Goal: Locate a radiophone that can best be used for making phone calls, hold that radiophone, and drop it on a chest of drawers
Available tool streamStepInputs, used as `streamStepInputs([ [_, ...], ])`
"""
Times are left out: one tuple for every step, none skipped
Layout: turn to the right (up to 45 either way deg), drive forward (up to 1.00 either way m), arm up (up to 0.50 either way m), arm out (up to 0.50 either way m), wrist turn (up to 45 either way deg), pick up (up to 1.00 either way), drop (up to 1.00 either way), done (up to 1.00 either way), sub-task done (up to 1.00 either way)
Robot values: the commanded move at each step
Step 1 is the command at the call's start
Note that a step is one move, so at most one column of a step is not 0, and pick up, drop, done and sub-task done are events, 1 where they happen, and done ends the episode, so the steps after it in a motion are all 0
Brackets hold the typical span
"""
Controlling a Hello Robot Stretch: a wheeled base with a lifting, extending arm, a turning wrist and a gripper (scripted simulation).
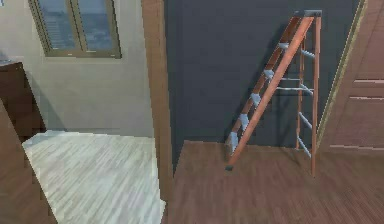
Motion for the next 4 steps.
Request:
streamStepInputs([
  [6.0,0.00,0.00,0.00,0.0,0.00,0.00,0.00,0.00],
  [0.0,0.45,0.00,0.00,0.0,0.00,0.00,0.00,0.00],
  [-39.0,0.00,0.00,0.00,0.0,0.00,0.00,0.00,0.00],
  [0.0,0.25,0.00,0.00,0.0,0.00,0.00,0.00,0.00],
])
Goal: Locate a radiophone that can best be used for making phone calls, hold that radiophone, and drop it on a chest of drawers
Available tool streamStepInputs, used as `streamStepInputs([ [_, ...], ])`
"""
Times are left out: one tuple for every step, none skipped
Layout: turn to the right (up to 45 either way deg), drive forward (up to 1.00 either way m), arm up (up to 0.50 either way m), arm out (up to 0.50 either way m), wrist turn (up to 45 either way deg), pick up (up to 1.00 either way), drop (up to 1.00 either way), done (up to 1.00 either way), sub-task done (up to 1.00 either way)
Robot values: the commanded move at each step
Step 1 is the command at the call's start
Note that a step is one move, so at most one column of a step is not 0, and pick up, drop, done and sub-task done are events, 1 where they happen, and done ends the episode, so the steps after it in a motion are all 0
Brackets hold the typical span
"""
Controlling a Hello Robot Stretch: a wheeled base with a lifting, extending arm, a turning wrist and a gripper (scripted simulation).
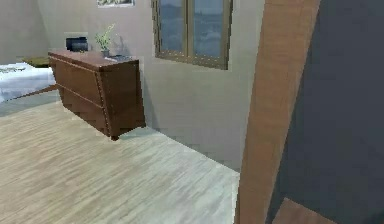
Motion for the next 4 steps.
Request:
streamStepInputs([
  [-39.0,0.00,0.00,0.00,0.0,0.00,0.00,0.00,0.00],
  [0.0,1.00,0.00,0.00,0.0,0.00,0.00,0.00,0.00],
  [0.0,1.00,0.00,0.00,0.0,0.00,0.00,0.00,0.00],
  [0.0,1.00,0.00,0.00,0.0,0.00,0.00,0.00,0.00],
])
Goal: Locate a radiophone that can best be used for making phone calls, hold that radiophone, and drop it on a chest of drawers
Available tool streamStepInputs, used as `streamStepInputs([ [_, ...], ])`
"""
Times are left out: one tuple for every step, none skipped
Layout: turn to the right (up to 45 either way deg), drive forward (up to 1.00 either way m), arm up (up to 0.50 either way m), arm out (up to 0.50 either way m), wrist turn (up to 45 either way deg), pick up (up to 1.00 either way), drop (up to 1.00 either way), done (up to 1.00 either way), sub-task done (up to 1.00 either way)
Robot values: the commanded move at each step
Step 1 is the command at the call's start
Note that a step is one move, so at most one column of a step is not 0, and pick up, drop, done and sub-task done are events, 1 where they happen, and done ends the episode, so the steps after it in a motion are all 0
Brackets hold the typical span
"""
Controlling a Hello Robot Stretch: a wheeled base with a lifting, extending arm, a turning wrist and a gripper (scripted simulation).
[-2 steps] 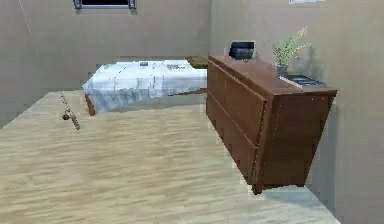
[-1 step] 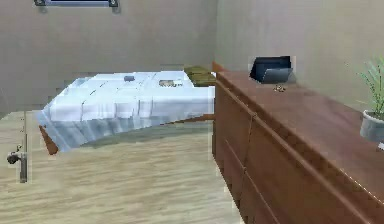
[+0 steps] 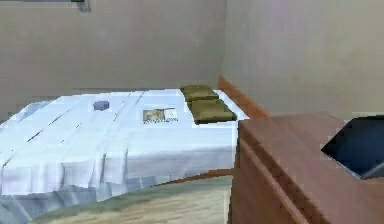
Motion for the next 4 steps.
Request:
streamStepInputs([
  [-30.0,0.00,0.00,0.00,0.0,0.00,0.00,0.00,0.00],
  [0.0,0.10,0.00,0.00,0.0,0.00,0.00,0.00,0.00],
  [33.0,0.00,0.00,0.00,0.0,0.00,0.00,0.00,0.00],
  [0.0,0.00,0.00,0.32,0.0,0.00,0.00,0.00,0.00],
])
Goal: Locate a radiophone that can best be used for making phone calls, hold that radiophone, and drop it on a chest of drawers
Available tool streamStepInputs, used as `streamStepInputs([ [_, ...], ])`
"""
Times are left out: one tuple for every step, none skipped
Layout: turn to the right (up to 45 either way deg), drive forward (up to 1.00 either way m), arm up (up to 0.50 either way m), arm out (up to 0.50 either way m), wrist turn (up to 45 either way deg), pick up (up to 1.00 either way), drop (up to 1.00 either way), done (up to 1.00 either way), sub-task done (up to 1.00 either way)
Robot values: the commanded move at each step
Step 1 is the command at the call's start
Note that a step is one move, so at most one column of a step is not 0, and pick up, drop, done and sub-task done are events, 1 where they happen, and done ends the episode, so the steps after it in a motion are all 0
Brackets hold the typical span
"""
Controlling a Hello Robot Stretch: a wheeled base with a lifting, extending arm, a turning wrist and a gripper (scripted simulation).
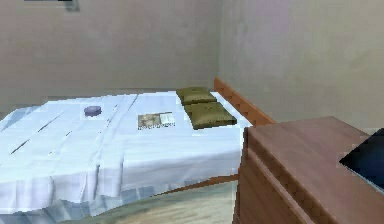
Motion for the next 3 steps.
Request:
streamStepInputs([
  [0.0,0.00,0.00,0.00,45.0,0.00,0.00,0.00,0.00],
  [0.0,0.00,0.00,0.00,45.0,0.00,0.00,0.00,0.00],
  [0.0,0.00,0.00,0.00,18.0,0.00,0.00,0.00,0.00],
])
